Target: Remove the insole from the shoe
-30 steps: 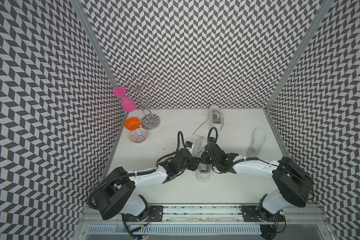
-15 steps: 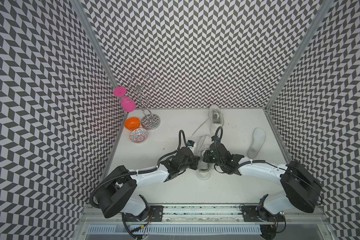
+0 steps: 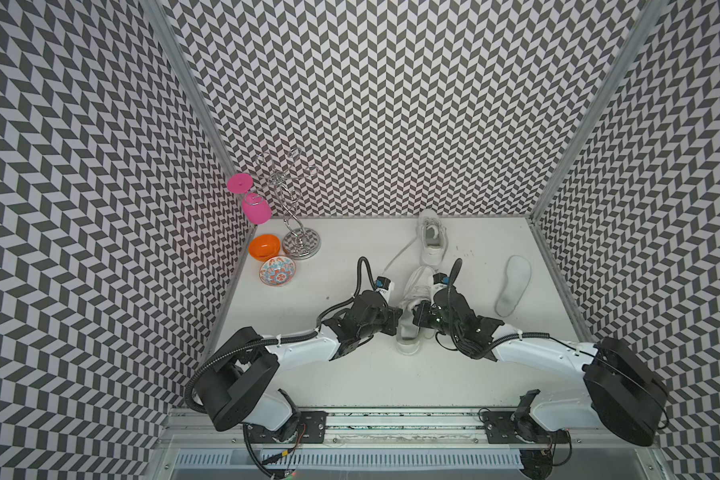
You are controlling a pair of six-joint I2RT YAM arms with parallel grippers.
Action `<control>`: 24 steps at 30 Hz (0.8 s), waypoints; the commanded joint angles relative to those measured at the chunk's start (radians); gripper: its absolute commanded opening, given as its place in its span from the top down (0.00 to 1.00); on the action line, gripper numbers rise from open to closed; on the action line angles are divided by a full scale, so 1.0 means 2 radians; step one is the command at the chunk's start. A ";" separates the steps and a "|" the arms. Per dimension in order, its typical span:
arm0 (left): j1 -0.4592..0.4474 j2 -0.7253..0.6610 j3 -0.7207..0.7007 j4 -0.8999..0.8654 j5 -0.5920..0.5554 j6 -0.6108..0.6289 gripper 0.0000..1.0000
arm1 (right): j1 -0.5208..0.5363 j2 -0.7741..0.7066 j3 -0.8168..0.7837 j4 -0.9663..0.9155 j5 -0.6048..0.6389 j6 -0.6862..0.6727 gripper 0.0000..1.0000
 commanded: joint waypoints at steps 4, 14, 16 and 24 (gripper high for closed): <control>0.004 0.014 -0.012 -0.122 -0.212 0.011 1.00 | 0.004 -0.066 0.019 0.120 -0.048 0.023 1.00; 0.036 0.051 -0.001 -0.135 -0.205 -0.006 1.00 | -0.003 -0.088 0.007 0.150 -0.076 0.049 1.00; 0.042 0.059 0.003 -0.141 -0.203 -0.008 1.00 | -0.004 -0.102 0.008 0.148 -0.069 0.046 1.00; 0.046 0.045 0.027 -0.150 -0.202 -0.030 1.00 | 0.000 -0.078 0.009 0.114 -0.065 0.029 1.00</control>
